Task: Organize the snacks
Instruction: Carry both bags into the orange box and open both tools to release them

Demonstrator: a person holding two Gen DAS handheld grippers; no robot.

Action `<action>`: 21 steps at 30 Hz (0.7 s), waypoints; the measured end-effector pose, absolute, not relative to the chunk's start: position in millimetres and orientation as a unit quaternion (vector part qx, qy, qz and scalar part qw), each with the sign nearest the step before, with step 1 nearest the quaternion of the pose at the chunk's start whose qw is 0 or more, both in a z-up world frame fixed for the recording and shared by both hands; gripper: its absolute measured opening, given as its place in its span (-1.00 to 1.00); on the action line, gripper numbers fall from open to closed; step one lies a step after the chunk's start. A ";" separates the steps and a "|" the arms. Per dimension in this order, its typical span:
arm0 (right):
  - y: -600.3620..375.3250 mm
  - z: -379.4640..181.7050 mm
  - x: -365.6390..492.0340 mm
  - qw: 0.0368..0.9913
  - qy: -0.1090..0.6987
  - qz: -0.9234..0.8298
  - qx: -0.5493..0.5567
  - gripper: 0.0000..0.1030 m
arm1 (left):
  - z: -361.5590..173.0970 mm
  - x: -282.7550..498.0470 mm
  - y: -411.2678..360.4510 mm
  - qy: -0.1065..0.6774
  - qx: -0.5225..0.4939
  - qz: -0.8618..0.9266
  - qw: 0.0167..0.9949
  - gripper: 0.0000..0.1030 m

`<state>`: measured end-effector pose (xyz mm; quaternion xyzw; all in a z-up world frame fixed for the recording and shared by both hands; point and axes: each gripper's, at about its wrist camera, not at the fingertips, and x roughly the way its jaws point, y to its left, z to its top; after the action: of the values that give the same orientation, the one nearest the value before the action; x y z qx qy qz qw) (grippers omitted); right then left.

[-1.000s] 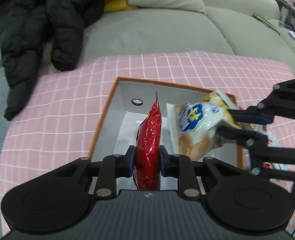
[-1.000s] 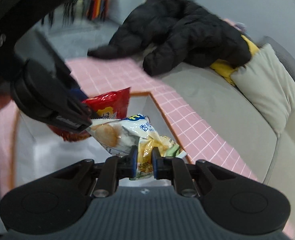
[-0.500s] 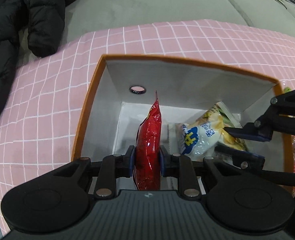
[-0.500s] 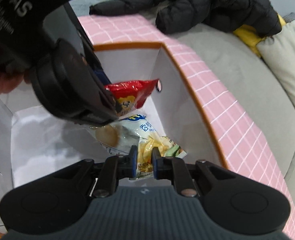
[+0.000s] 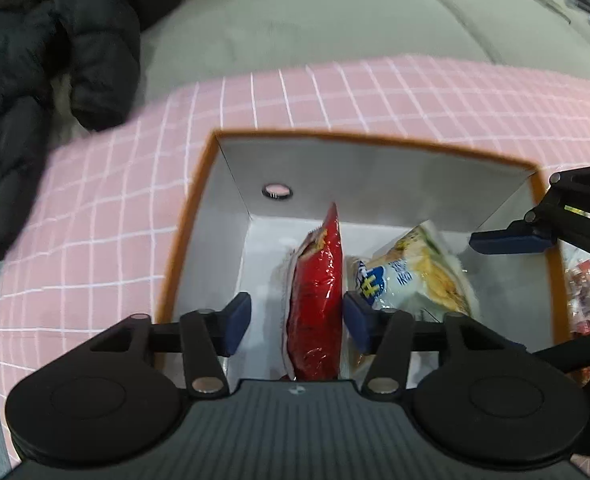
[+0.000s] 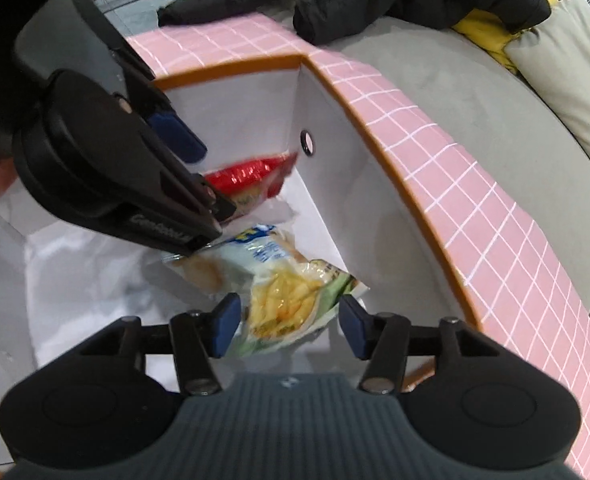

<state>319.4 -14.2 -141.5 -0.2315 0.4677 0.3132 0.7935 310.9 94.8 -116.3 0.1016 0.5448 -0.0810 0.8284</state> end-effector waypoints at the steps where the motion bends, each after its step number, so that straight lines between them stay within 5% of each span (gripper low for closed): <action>1: -15.6 -135.5 316.5 0.796 0.466 0.312 -0.229 0.05 | -110.4 307.1 94.5 0.541 0.101 -0.079 0.831 0.24; 21: -137.3 -6.9 185.8 0.898 0.380 0.210 -0.069 0.21 | 27.4 166.1 27.6 0.400 0.010 -0.101 0.911 0.28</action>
<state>185.8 -137.3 -6.9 -0.0694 0.3800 0.2097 0.8982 166.1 27.6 27.4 0.0100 0.3999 -0.1013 0.9109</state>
